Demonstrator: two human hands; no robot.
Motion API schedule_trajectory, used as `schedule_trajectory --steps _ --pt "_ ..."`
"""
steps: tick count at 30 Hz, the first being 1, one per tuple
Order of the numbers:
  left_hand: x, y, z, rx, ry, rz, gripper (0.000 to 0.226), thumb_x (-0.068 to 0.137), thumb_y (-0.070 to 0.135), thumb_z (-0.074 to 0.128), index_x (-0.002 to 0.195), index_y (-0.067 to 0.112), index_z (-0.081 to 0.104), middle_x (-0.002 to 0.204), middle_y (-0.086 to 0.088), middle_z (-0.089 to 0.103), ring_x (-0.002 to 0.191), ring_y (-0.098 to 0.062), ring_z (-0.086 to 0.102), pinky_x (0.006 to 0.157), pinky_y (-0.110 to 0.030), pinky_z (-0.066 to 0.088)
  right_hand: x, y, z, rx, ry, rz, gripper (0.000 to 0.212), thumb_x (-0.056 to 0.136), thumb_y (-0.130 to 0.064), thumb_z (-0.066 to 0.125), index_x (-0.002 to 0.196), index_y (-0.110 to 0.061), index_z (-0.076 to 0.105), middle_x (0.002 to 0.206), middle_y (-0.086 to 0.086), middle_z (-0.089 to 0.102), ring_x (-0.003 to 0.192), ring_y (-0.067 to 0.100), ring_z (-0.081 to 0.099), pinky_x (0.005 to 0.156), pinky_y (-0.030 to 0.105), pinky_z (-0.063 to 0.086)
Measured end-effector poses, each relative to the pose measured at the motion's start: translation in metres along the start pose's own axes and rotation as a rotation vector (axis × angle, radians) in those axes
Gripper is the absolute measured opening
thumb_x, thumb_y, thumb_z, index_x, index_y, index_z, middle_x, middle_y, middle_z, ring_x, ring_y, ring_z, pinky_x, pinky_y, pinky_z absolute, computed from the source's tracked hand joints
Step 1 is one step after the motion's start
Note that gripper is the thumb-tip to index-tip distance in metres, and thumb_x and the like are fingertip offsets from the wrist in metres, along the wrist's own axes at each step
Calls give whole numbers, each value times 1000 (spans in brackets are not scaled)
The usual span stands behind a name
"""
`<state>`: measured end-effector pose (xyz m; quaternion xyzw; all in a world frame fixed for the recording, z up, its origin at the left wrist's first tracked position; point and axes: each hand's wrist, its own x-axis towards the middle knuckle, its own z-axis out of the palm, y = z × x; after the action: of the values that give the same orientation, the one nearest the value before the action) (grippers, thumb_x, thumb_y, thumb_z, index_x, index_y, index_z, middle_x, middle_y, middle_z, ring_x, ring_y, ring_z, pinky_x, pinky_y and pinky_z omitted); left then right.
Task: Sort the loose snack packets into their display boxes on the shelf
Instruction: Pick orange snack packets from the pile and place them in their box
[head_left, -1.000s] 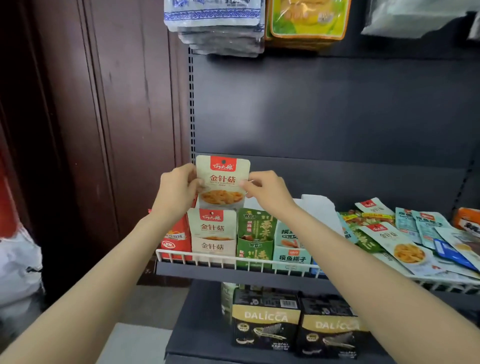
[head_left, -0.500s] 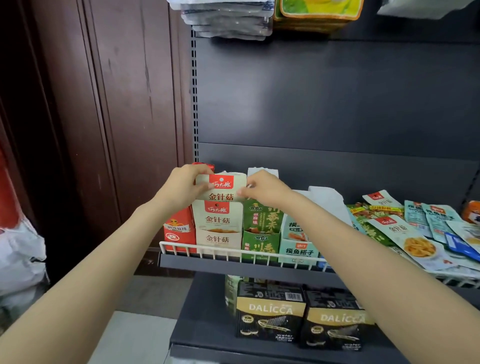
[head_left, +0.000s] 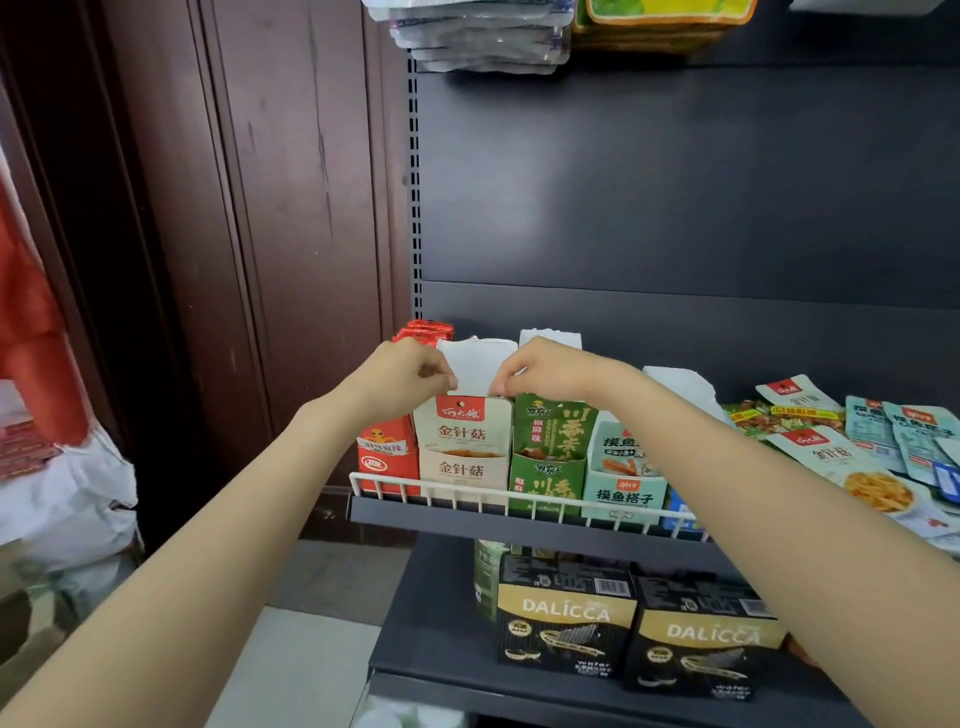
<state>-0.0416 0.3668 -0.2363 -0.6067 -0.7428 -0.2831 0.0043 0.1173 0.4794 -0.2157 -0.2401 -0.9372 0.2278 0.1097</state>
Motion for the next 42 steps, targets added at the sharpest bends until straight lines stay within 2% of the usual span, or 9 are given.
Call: schedule_trajectory --steps 4,6,11,16,21,25,30,35,42 --pt "-1 9 3 -5 100 22 16 93 23 55 99 16 69 92 1 71 86 -12 64 73 -25 52 -11 5 -7 146 69 -2 22 93 -11 51 102 -10 71 95 -1 71 83 7 64 66 10 47" --pt "0 20 9 -16 164 49 15 92 20 56 98 15 69 90 0 70 83 -13 64 78 -32 54 -24 12 -12 242 145 9 21 92 -11 50 99 -13 70 89 0 73 79 8 68 70 17 51" --pt "8 75 35 -92 238 149 14 92 22 53 96 20 66 83 6 67 74 -13 62 63 -28 50 -63 46 -27 260 440 21 22 94 -12 48 98 -14 70 87 1 73 78 10 69 70 19 48" --pt "18 161 77 -234 175 238 14 92 22 52 95 19 65 82 6 67 75 -9 61 74 -28 51 -113 113 -43 214 677 169 20 91 -10 52 94 -18 69 83 -4 72 78 7 66 63 17 44" --pt "24 250 142 -396 6 283 15 91 16 52 92 16 67 85 1 68 78 -13 63 75 -26 49 -158 209 -56 126 691 395 19 90 -10 55 100 -18 68 98 -5 66 95 12 60 80 28 45" --pt "41 292 202 -342 -193 174 19 91 13 49 99 3 63 93 -10 65 89 -25 58 73 -32 43 -187 266 -58 28 540 654 48 91 -19 57 136 -11 45 137 10 51 126 28 47 99 36 38" --pt "67 298 255 -450 -343 -184 32 91 2 46 63 13 32 63 -2 32 55 -14 32 48 -26 23 -199 298 -54 -16 384 713 67 90 -33 61 145 -12 30 145 12 41 133 30 38 106 37 34" --pt "93 289 285 -773 -270 -402 17 88 1 55 73 5 48 74 -13 52 67 -25 51 72 -37 53 -193 315 -56 39 458 672 71 78 -32 75 138 -18 42 140 14 45 127 34 42 99 48 43" --pt "91 298 278 -883 -149 -286 10 87 3 63 93 6 71 88 -1 67 80 -16 63 85 -33 55 -200 304 -67 111 800 588 79 70 -25 82 135 -18 38 120 10 48 103 18 44 82 29 39"
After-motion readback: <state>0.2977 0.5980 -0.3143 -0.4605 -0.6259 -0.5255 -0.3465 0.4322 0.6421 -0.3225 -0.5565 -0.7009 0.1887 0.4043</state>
